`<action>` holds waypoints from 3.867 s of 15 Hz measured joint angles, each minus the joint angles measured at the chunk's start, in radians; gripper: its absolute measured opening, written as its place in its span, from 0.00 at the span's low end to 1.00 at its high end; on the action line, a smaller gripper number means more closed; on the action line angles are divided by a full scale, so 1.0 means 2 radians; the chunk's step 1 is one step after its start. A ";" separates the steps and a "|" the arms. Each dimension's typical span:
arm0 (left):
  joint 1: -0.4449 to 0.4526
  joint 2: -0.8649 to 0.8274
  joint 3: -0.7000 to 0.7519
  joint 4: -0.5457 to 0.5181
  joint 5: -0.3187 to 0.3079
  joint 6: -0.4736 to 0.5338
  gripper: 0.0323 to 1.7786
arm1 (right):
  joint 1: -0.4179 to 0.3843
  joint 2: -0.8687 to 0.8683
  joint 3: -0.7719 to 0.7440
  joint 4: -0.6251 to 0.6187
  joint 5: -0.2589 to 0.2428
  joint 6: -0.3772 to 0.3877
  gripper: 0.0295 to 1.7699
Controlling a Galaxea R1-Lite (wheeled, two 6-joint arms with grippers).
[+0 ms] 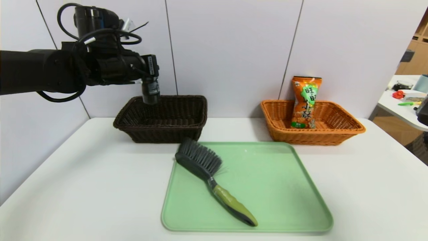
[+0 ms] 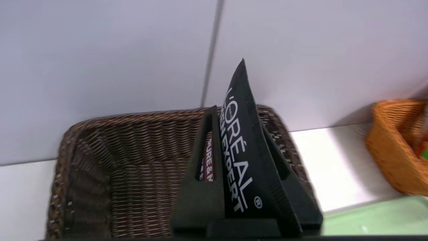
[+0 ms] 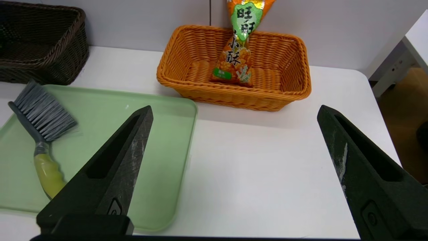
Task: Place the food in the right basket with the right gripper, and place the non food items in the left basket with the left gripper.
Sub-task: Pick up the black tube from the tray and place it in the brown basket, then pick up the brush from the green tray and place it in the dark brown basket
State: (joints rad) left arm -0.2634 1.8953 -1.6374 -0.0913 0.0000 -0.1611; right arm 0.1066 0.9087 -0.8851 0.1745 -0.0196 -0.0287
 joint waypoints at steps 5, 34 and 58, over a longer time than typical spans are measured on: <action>0.024 0.049 -0.027 -0.011 0.000 -0.001 0.13 | 0.000 0.000 0.001 0.000 0.001 0.000 0.96; -0.172 -0.142 0.007 0.338 0.093 -0.112 0.93 | 0.000 -0.007 0.045 -0.002 0.018 0.020 0.96; -0.320 0.024 0.007 0.387 0.169 -0.402 0.95 | 0.000 -0.069 0.124 -0.001 0.014 0.049 0.96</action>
State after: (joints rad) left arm -0.9038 1.9430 -1.6240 0.6830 0.3370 -0.9655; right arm 0.1062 0.7711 -0.6368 0.1730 0.0081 0.0696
